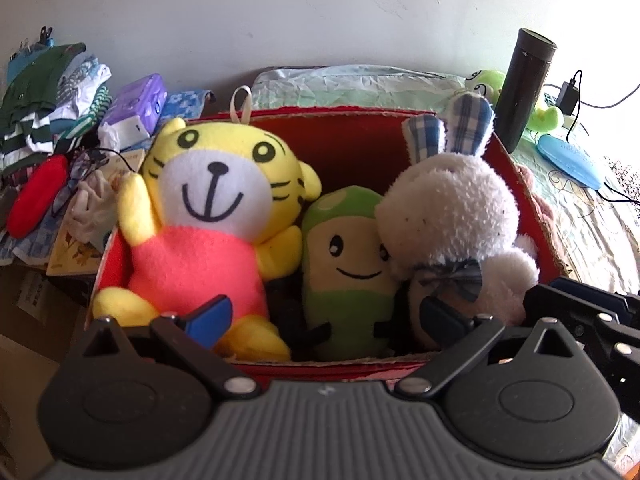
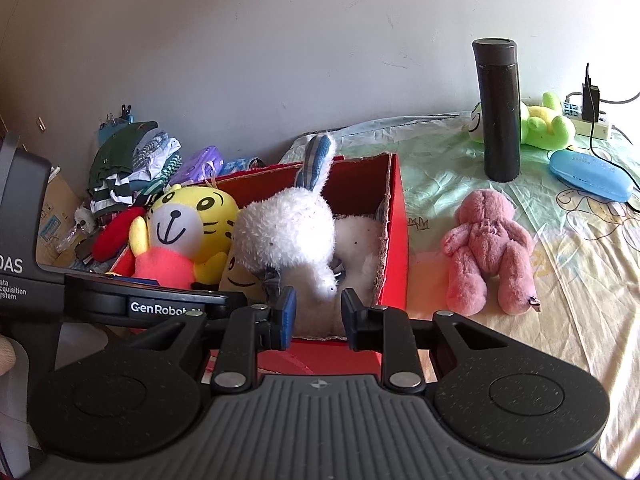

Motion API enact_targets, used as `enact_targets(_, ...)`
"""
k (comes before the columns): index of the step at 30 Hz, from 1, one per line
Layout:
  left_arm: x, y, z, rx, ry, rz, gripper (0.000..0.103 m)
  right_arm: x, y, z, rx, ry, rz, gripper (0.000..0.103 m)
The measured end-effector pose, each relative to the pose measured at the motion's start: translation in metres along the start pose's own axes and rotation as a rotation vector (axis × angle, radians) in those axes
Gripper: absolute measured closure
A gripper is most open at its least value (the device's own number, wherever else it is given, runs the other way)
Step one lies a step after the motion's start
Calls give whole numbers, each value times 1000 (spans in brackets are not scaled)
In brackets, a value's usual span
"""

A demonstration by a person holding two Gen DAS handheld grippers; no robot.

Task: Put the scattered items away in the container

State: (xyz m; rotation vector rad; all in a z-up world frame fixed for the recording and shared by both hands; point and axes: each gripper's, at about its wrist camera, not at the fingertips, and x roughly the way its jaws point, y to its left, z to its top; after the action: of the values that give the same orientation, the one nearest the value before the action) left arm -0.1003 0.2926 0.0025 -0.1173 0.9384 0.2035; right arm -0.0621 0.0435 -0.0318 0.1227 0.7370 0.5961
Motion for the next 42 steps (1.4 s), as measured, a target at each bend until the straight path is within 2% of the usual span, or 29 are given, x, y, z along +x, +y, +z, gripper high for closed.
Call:
enact_targets(10, -27, -3, -1, -19, -56, 22, 3, -23, -15, 2, 9, -38, 18, 74)
enact_targets(17, -47, -31, -5, 18, -132, -6, 3, -36, -41, 2, 61, -40, 34, 74)
enact_targets(22, -61, -62, -8, 53, -205, -85, 6, -44, -70, -1, 92, -37, 6, 74)
enact_targets(28, -77, -111, -14, 141, -302, -227, 6, -51, -118, -8, 168, -7, -43, 74)
enact_targets(33, -65, -157, -24, 187, -282, -346, 10, -51, -162, -15, 236, 24, -72, 74)
enact_targets(36, -54, -184, -33, 233, -278, -386, 12, -51, -192, -16, 288, 32, -91, 74)
enact_targets(39, -36, -205, -41, 268, -263, -402, 12, -53, -221, -15, 341, 38, -99, 74)
enact_targets(42, -14, -221, -43, 263, -233, -389, 12, -52, -243, -12, 376, 52, -97, 73)
